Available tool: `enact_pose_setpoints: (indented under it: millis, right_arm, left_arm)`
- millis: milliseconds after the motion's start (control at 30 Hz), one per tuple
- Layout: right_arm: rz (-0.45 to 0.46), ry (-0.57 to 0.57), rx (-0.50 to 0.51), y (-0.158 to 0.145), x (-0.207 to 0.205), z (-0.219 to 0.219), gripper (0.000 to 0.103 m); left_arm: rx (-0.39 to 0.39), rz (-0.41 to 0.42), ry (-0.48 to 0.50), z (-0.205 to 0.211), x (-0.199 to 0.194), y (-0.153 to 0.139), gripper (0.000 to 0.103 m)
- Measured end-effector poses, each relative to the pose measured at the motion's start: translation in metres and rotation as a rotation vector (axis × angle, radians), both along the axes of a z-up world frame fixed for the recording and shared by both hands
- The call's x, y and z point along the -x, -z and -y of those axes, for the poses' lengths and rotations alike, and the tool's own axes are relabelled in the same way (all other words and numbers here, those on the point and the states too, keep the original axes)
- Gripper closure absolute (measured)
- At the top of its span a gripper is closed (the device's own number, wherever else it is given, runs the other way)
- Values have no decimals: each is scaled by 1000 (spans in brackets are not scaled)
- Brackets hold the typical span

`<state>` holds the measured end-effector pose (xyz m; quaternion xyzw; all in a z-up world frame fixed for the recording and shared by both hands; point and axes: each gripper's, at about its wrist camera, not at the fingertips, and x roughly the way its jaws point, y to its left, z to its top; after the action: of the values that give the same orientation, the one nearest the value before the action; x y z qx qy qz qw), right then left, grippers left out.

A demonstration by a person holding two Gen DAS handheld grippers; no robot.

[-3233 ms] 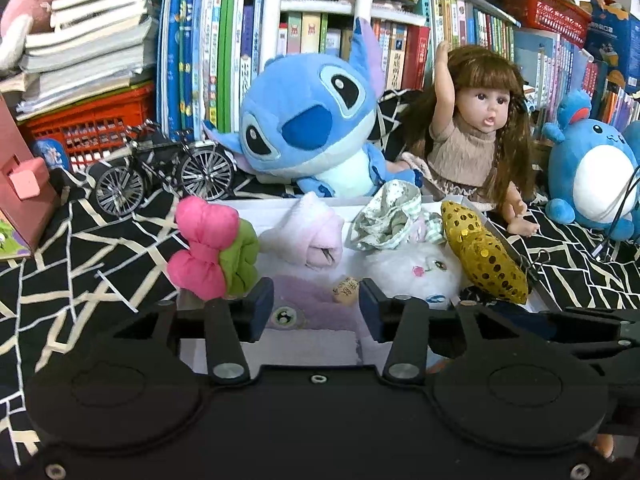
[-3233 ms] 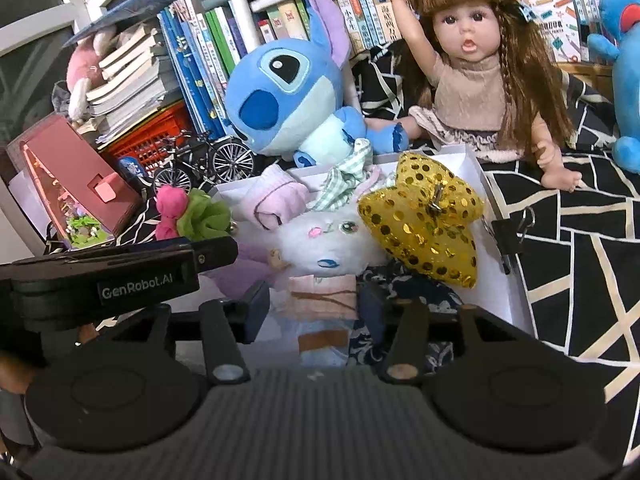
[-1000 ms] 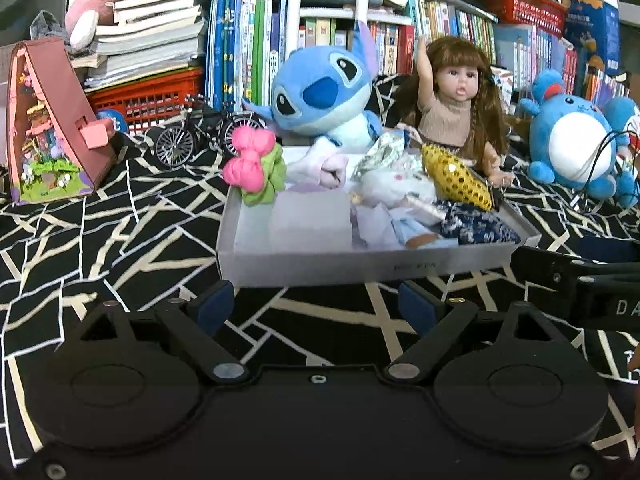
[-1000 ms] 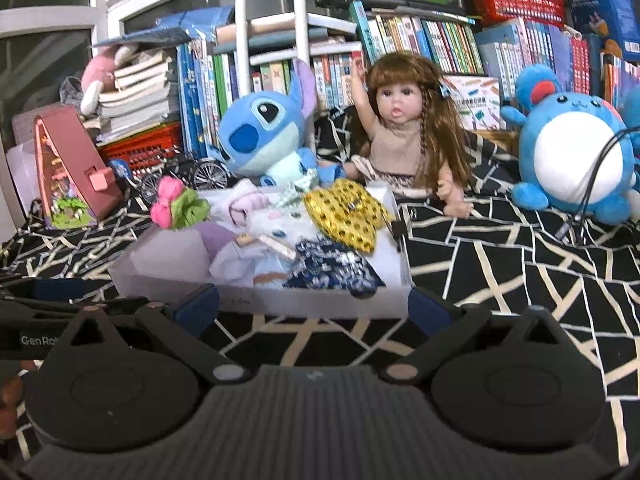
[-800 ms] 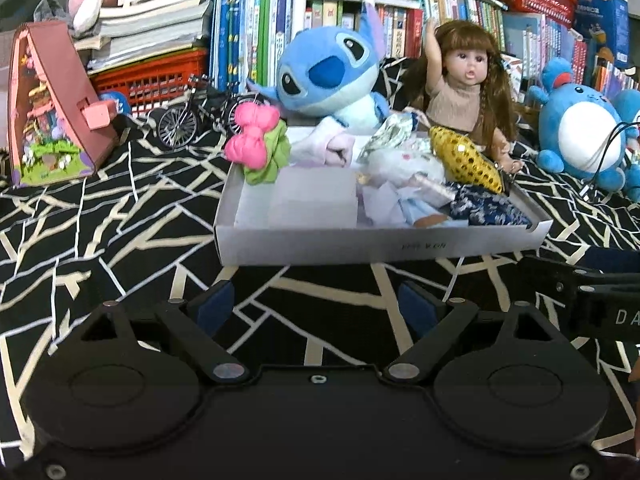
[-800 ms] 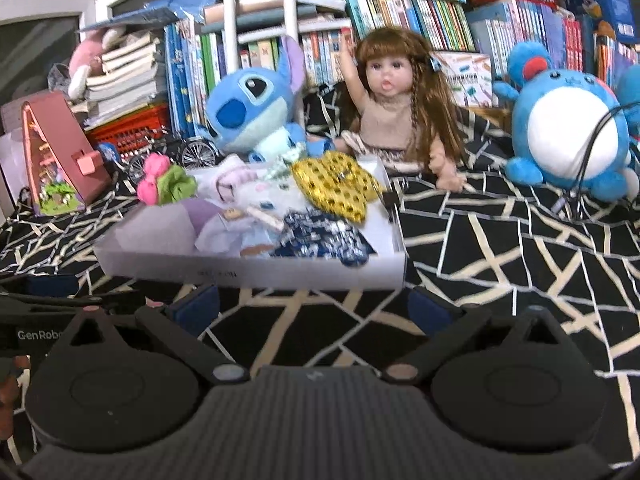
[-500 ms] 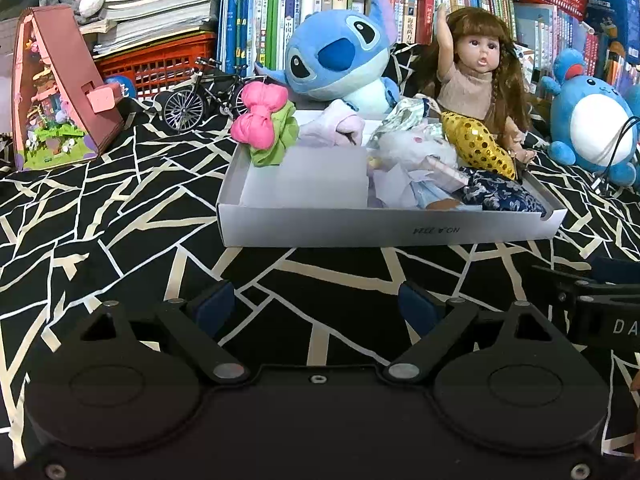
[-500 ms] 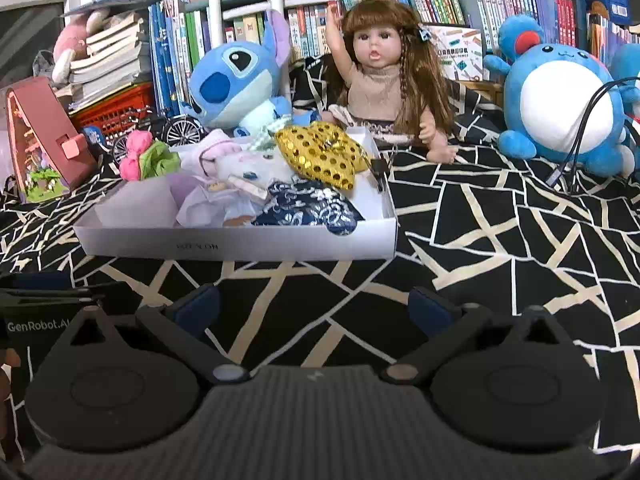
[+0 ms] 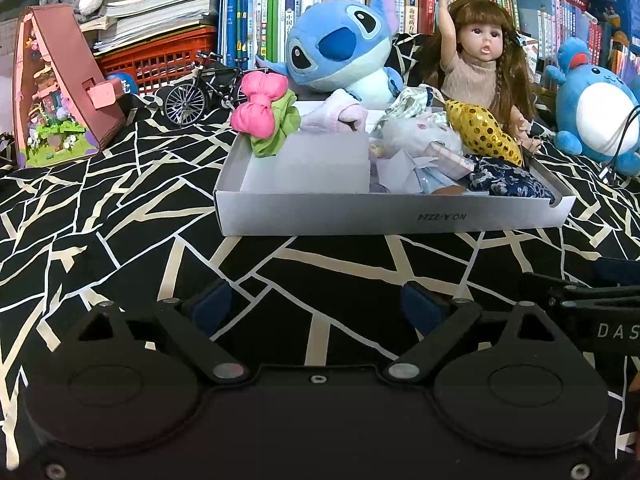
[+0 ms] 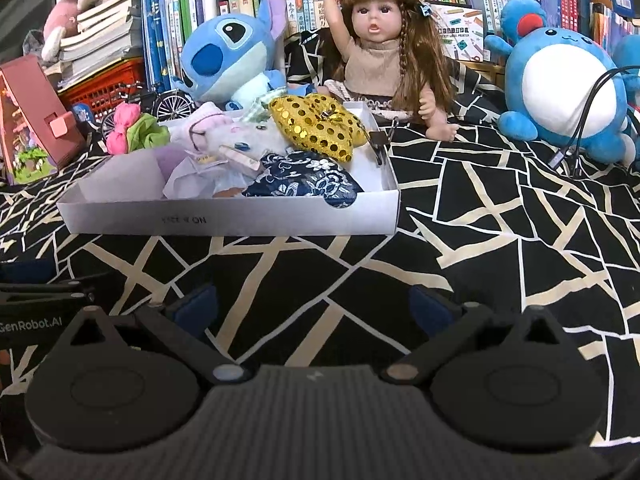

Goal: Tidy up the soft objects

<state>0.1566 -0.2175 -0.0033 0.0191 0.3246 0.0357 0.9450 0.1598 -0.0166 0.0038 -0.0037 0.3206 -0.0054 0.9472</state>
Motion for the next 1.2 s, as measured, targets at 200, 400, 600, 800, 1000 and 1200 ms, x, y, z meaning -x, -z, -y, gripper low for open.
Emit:
enact_pose_setpoints:
  millis: [200, 400, 600, 800, 1000, 1200]
  right_arm:
    - [-9, -1, 29, 1, -2, -4, 0]
    - [-12, -1, 44, 2, -2, -6, 0]
    - [-14, -2, 48, 2, -3, -6, 0]
    - [-14, -2, 48, 2, -3, -6, 0]
    - [-14, -2, 48, 2, -3, -6, 0]
    - [-14, -2, 48, 2, -3, -6, 0]
  left_arm:
    - [6, -6, -4, -1, -2, 1, 7]
    - [5, -14, -12, -2, -3, 2, 2]
    - [-4, -22, -19, -1, -4, 3, 0]
    - [-4, -22, -19, -2, -4, 3, 0]
    - [-4, -22, -19, -2, -4, 3, 0]
    - [-4, -22, -19, -2, -4, 3, 0]
